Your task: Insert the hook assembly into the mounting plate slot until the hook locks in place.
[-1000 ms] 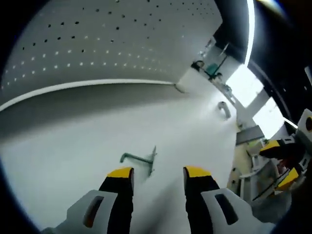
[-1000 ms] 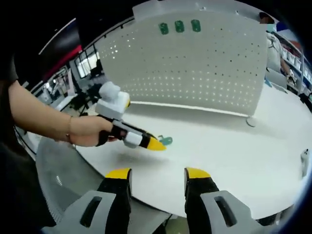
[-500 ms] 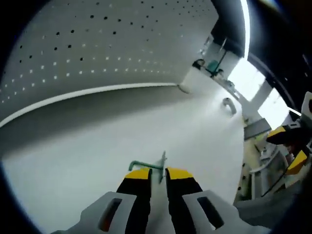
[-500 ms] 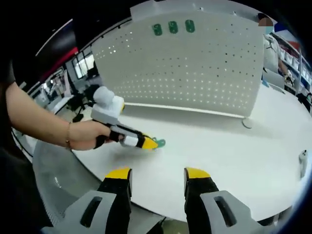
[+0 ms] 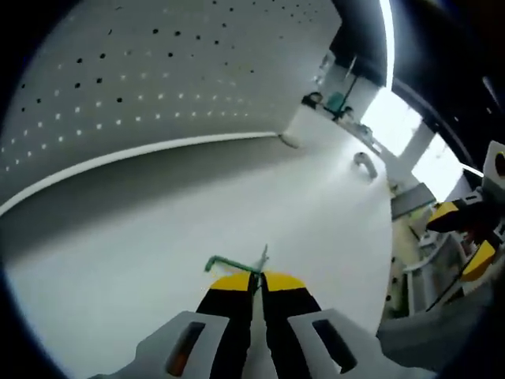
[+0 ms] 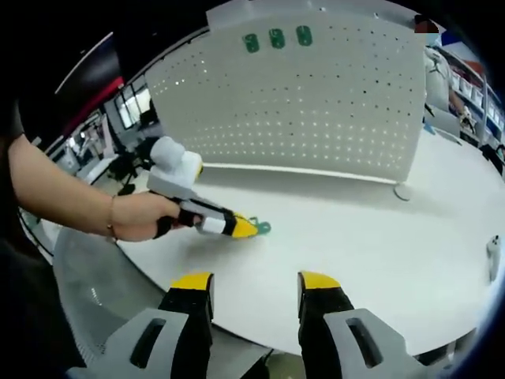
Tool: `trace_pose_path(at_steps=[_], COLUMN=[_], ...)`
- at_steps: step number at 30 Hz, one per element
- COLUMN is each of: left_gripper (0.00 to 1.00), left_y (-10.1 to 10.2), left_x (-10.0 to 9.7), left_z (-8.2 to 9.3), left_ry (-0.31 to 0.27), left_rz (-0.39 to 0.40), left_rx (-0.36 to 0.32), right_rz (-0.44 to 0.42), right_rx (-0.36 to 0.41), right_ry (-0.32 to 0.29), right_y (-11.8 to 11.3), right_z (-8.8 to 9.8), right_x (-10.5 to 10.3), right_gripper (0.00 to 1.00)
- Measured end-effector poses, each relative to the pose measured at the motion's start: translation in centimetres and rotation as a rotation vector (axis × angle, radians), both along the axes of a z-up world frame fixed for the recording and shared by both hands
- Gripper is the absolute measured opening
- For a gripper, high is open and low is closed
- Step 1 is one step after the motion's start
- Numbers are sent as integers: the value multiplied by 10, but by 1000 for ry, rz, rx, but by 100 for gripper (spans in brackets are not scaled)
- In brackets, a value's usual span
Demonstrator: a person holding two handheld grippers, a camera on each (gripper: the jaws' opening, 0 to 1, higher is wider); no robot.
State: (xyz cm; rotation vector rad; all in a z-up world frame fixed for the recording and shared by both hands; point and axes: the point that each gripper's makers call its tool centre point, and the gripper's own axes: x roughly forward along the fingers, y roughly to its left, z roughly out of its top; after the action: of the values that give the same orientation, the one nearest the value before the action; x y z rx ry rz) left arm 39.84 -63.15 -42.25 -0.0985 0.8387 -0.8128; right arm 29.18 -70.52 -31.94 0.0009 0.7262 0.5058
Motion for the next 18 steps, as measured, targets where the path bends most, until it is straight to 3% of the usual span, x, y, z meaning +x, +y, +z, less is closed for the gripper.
trace_pose_path(at_steps=[6,12,18], left_gripper=[3,3,3], left_y=[2,18,28], left_x=[-2,1,10], left_z=[1,2,22], left_ry=[-11,-19,-82], left_rz=[-26,-19,24], left_rx=[15,66,60], right_rz=[-2,-2,15], right_rx=[-4,-7,-13], right_ry=[-1,4,-3], right_y=[-1,-1,4], right_z=[0,-2,0], right_x=[1,-1,-1], right_gripper=[42,41,42])
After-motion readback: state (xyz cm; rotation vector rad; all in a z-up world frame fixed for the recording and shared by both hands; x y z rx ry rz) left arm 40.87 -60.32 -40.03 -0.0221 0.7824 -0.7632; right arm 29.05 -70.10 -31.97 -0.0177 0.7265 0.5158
